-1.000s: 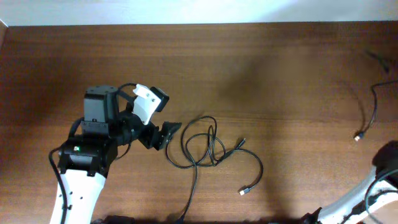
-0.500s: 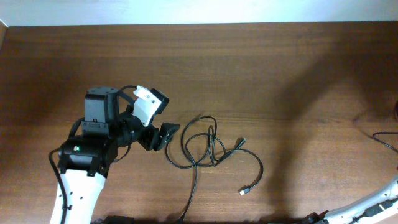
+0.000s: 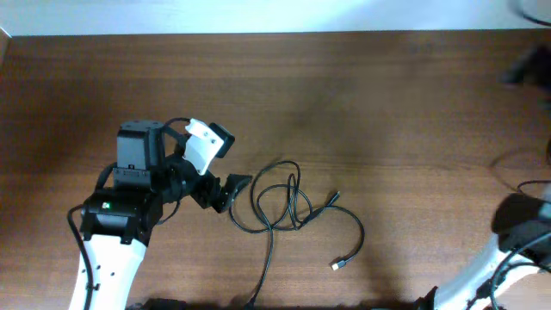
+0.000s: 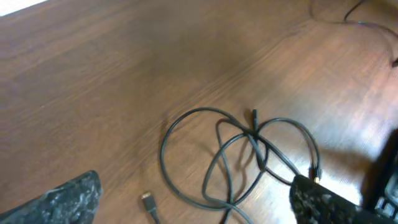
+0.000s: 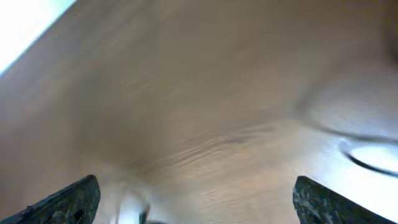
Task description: Untangle cables
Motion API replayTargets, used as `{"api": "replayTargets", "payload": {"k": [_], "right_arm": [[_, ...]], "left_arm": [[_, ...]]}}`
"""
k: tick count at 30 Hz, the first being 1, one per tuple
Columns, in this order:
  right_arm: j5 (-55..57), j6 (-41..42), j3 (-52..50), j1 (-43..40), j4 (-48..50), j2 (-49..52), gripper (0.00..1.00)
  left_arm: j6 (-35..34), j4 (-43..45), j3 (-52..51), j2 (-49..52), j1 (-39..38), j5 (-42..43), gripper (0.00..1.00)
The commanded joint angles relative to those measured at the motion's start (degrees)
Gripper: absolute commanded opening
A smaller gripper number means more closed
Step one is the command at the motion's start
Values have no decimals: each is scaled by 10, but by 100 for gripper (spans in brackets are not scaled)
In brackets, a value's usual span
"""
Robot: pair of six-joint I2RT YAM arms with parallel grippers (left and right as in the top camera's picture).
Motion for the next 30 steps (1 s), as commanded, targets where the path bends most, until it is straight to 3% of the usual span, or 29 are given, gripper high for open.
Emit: {"api": "replayTargets", "payload": {"k": [1,5,7,8,13,16,20,25,30], "right_arm": [[-15,-119,-23,142,-3,-1,99],[12,-134,-73,304,-4,-19,99],[106,-80,-137,385,-4,-57,99],[146,-60,-175,410,-3,-83,99],[141,-20,-311,479,-3,-206,99],[144,48,-368,578,-3,-237,99],[238,188,-407,730,71,-237,99],[246,278,-536,784,171,-236,99],[213,285,-668,791,276,-236,98]], "left_arm": [[5,34,2,-3,1,-122,99],[-25,63,2,-3,1,-226,99],[-58,66,2,-3,1,-267,99],[-71,65,2,-3,1,-275,99],[-75,65,2,-3,1,-261,99],[-74,67,2,-3,1,-240,96],[-125,73,2,-3,12,-350,99],[-152,84,2,-3,61,-347,99],[-151,84,2,-3,61,-347,99]]}}
